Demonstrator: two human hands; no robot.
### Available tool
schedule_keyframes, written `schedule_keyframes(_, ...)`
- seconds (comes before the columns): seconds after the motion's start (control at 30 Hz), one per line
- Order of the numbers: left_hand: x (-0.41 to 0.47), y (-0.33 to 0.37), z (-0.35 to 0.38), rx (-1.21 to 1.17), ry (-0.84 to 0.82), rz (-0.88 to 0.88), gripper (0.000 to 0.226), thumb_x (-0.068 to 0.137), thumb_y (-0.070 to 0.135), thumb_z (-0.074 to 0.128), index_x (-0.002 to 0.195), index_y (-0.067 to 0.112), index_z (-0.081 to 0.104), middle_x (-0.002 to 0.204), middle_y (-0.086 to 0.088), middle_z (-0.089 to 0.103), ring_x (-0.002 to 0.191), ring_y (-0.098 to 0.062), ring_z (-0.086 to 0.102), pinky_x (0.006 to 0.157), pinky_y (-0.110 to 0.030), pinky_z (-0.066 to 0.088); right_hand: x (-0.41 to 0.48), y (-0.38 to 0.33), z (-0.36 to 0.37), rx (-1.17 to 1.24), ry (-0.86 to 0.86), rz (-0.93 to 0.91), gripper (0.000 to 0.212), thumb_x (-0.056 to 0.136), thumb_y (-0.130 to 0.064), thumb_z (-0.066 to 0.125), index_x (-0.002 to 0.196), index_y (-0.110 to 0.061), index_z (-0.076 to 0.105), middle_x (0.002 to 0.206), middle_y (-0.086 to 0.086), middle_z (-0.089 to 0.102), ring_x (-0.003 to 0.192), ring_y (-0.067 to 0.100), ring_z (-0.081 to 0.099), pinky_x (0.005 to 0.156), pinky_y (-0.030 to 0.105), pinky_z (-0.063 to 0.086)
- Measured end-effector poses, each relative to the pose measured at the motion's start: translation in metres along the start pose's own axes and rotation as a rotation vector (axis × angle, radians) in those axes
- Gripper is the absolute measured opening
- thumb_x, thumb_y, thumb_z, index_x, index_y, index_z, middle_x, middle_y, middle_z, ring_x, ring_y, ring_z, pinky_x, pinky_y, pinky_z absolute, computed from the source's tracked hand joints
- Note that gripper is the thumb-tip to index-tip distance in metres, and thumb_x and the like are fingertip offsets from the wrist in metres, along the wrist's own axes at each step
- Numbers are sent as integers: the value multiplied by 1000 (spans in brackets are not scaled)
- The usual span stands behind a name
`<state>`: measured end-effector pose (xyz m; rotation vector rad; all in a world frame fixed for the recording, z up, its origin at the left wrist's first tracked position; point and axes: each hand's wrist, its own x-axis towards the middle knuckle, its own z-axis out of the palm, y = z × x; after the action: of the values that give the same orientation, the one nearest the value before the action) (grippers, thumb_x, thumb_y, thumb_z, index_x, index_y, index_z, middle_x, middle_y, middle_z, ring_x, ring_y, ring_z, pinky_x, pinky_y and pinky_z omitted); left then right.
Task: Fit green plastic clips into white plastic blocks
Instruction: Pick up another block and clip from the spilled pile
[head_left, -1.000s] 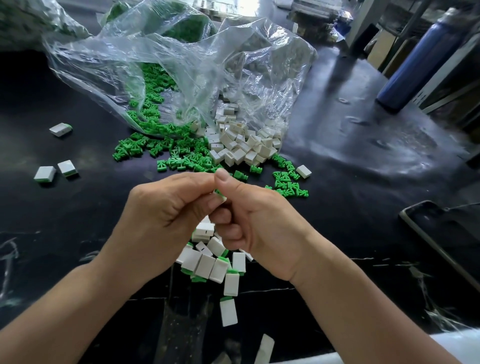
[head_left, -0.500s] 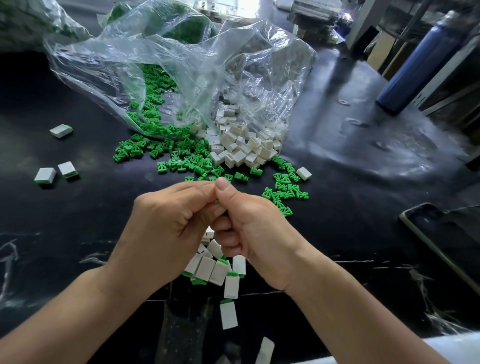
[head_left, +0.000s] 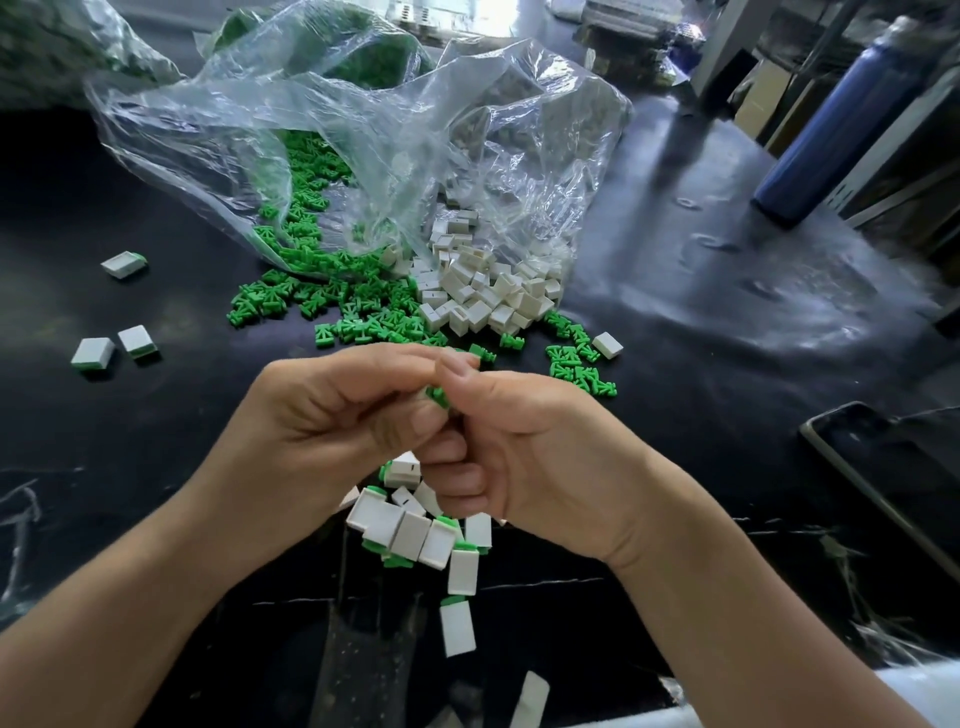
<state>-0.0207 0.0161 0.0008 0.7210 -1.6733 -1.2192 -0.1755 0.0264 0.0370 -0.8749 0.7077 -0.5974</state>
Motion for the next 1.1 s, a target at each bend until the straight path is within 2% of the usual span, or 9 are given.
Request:
schedule_keyframes(0.17,-1,-12,-9,98,-7,5,27,87,39,62,105,21,68,101,3,71,89,-15,69,75,-34,58,2,2,2,50,-65,23,26,84,-37,40,67,-18,48,60,-6,35,49,4,30,48,18,23)
schedule_keyframes(0.3,-1,-15,-14,77,-28,-13,26,87,36,64,106,19,68,101,2,71,89,-17,69,74,-35,57,3,2,3,105,-73,1,29,83,-35,42,66,-21,60,57,-8,36,46,2,31,47,16,23)
schedule_keyframes(0.47,-1,-14,-12,94,4,-11,30,85,41,64,106,20,68,98,7,71,89,-15,68,77,-37,57,5,5,7,157,-30,-31,28,81,-34,46,60,-18,53,55,-7,35,44,2,30,46,17,22)
schedule_keyframes(0.6,-1,-12,-8,154,24,-8,36,81,46,62,107,21,67,98,12,69,90,-13,67,81,-43,55,6,8,10,76,50,-45,30,82,-38,49,60,-18,46,54,-6,30,44,3,28,44,17,21)
schedule_keyframes(0.7,-2,-10,-9,153,18,-16,32,80,38,63,106,20,67,95,14,69,89,-13,66,80,-47,55,4,7,13,20,95,-53,33,84,-39,53,61,-18,43,55,-6,29,45,4,27,44,18,20)
schedule_keyframes(0.77,-1,-9,-9,162,15,-26,30,80,33,61,105,18,67,93,13,69,87,-14,66,80,-50,54,4,9,14,10,126,-53,32,85,-39,47,62,-17,41,55,-6,29,45,4,26,43,17,20)
schedule_keyframes(0.87,-1,-7,-8,152,11,-35,32,79,35,62,104,16,66,89,14,69,84,-11,66,78,-49,55,5,11,15,12,155,-55,32,83,-40,45,61,-18,38,56,-4,25,44,4,24,41,16,19)
schedule_keyframes(1.0,-1,-4,-7,165,15,-25,48,78,53,61,106,15,63,86,17,68,81,-9,64,77,-47,55,5,12,15,12,164,-66,30,71,-43,49,58,-17,40,58,-2,23,44,5,22,44,18,17)
schedule_keyframes(1.1,0,-1,-7,102,22,-63,43,76,48,65,105,16,65,85,17,68,80,-6,65,77,-39,56,6,11,15,27,127,-68,28,77,-42,47,63,-18,42,55,-5,27,44,4,26,44,18,20)
